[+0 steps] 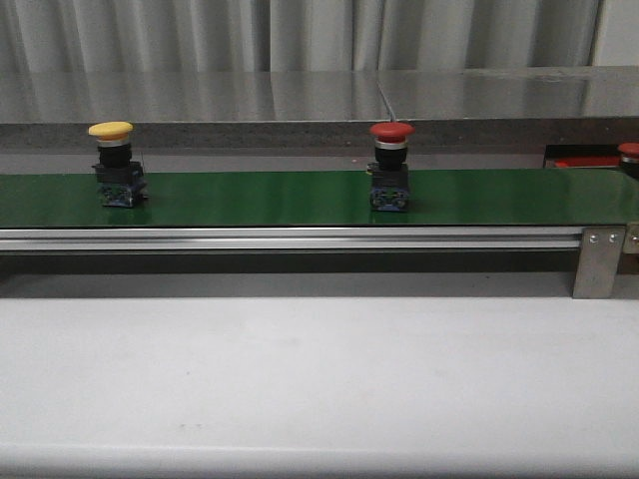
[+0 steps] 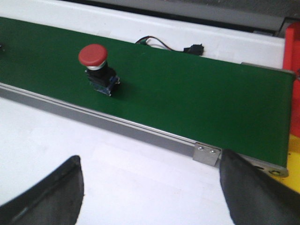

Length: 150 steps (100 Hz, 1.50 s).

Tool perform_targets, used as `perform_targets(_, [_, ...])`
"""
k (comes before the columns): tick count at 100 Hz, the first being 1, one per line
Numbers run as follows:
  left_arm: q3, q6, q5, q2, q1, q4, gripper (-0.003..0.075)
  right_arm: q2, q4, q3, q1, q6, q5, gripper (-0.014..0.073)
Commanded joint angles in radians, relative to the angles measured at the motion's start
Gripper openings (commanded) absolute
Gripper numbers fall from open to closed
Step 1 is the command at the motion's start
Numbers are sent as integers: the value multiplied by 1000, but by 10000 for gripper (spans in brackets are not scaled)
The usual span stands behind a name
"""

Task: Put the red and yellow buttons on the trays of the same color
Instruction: 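Lower the right gripper onto the red button riding the belt and grasp, then carry the red button into the red tray and open the right gripper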

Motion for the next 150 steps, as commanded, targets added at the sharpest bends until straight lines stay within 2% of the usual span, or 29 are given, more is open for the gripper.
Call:
perform_targets(1, [-27,-2,-62,6,-7,-21,-19,69,26,-81,2,-13,4,597])
perform_targets(24, [-27,-2,-62,6,-7,-21,-19,294,25,-209,63,-32,13,597])
perform_targets(55, [-27,-2,-62,6,-7,-21,-19,532,-39,-338,151,-33,-55,597])
perform_targets(116, [-27,-2,-62,6,-7,-21,-19,752,-45,-519,185,-33,-100,588])
perform_targets(123, [-27,-2,-62,6,-7,-21,-19,761,-58,-522,185,-33,-94,514])
perform_targets(135, [-27,-2,-62,6,-7,-21,-19,762,-78,-523,182,-29,-88,241])
perform_targets(138, [-27,-2,-62,6,-7,-21,-19,761,-78,-530,178,-29,-80,198])
perform_targets(150, [-27,-2,-62,6,-7,-21,-19,756,-78,-582,154,-29,7,178])
